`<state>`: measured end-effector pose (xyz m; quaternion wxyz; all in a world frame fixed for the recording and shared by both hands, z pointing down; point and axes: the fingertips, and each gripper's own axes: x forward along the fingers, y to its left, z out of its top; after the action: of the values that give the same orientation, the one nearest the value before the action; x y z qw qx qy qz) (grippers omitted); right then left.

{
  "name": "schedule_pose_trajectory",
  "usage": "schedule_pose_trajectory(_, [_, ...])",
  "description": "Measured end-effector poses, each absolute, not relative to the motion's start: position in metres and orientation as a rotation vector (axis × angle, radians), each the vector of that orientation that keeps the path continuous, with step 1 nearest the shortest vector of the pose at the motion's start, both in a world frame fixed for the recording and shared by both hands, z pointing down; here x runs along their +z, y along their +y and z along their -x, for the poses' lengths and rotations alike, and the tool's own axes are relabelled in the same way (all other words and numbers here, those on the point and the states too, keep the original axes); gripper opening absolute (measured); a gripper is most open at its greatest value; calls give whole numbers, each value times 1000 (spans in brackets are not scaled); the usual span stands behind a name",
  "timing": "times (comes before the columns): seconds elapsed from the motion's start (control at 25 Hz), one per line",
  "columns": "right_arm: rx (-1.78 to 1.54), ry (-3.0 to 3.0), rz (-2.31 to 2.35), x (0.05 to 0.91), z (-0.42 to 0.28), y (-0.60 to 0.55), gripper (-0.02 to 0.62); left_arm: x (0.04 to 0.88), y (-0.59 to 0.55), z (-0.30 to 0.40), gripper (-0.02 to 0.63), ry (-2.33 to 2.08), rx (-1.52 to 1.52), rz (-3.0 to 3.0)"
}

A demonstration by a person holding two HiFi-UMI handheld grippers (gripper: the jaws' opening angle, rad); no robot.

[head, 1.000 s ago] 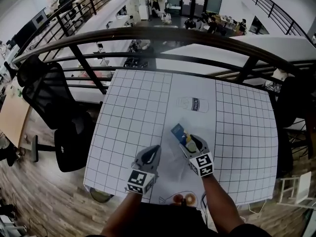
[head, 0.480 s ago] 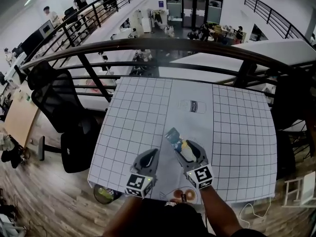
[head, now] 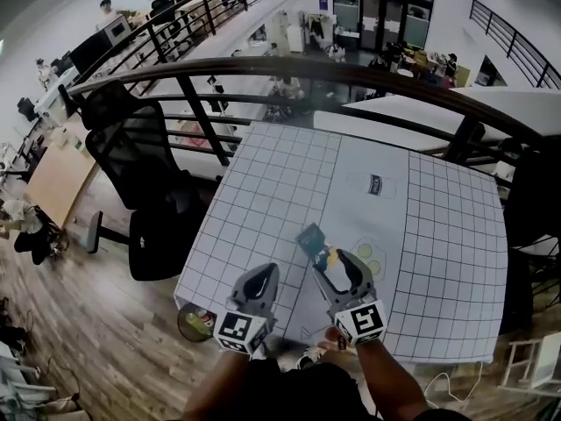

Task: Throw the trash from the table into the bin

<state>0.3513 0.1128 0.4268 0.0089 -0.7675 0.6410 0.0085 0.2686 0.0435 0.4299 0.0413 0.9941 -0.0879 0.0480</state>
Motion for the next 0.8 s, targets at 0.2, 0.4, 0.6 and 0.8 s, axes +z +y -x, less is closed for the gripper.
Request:
schedule_pose_trajectory(0.2, [18,2081,2295,426,-320,79,270,435,9,-223,20,-435,155,-3023])
schedule_pose_trajectory(0.4, [94,2197,2208,419,-276,34,270,437,-31,-171,20,-562,105,-3010])
schedule_pose_trajectory(0.6, [110,2288,2123,408,-213,-4,270,430,-62,-106,20,-689,69,-2979])
schedule_pose_trajectory(0.8, [100,2387,2016,413,-139,-43,270,426,-93,-33,20,-819,39,-2946])
